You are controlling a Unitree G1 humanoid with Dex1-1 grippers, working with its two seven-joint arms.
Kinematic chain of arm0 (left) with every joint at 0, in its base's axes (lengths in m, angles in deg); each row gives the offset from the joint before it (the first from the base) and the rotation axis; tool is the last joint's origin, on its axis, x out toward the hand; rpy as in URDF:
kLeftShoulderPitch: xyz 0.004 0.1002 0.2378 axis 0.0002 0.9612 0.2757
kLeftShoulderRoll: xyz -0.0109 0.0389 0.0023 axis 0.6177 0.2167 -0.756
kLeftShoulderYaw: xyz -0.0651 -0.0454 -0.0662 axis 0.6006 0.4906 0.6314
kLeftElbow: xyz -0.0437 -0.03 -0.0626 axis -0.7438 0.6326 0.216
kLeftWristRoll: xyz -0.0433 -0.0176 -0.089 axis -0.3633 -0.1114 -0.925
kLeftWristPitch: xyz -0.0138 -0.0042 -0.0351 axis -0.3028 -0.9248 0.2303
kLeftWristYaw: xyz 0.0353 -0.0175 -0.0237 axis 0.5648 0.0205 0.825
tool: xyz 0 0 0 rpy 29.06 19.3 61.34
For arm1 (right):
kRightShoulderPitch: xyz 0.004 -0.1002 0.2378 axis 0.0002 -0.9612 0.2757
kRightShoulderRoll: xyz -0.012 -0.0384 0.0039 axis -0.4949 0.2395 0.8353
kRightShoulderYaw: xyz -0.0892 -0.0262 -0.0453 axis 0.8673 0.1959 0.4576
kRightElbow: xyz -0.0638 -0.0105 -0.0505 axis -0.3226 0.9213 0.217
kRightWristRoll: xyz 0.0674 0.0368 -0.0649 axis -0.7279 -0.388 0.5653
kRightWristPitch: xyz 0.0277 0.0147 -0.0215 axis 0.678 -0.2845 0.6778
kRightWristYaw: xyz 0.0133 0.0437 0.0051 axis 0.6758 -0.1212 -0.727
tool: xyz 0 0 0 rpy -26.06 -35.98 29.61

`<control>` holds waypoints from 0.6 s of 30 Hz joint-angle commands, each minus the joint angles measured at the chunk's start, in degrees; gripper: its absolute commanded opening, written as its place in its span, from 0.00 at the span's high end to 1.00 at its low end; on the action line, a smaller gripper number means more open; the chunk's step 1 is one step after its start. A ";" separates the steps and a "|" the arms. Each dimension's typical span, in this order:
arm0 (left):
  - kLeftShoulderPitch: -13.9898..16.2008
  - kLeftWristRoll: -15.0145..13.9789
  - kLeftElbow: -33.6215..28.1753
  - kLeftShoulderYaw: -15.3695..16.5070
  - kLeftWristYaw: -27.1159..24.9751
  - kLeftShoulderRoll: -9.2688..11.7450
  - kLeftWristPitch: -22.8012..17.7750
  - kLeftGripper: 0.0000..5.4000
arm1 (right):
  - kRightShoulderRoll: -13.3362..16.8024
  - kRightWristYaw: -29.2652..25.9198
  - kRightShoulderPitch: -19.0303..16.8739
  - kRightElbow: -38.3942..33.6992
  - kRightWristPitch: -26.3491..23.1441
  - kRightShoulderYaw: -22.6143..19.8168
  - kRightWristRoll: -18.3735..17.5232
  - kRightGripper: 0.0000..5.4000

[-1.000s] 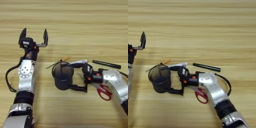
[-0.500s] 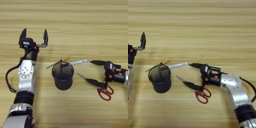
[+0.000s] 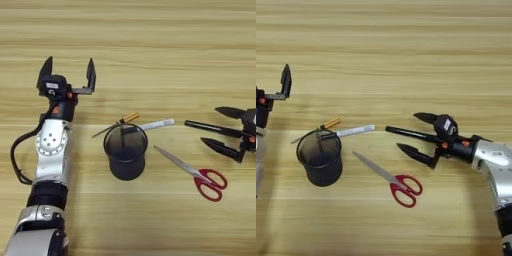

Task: Move the objects on the table

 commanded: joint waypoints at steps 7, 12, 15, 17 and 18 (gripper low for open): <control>-0.85 0.45 0.28 -0.14 -0.17 0.70 0.45 0.00 | 1.63 1.36 4.11 9.66 2.77 -0.97 3.03 0.01; -0.77 0.50 0.26 -0.27 -0.13 0.69 0.54 0.00 | 1.89 3.12 5.84 15.17 4.42 -0.47 5.70 0.01; -0.80 0.51 0.33 -0.33 -0.11 0.67 0.61 0.00 | 1.52 4.40 6.84 17.81 5.15 -0.20 7.05 0.01; -0.83 0.54 0.42 -0.36 -0.07 0.64 0.69 0.00 | 1.33 5.57 7.60 19.61 5.73 0.12 8.21 0.01; -0.83 0.56 0.46 -0.38 -0.04 0.63 0.73 0.00 | 1.23 5.91 7.88 20.32 5.90 0.25 8.58 0.01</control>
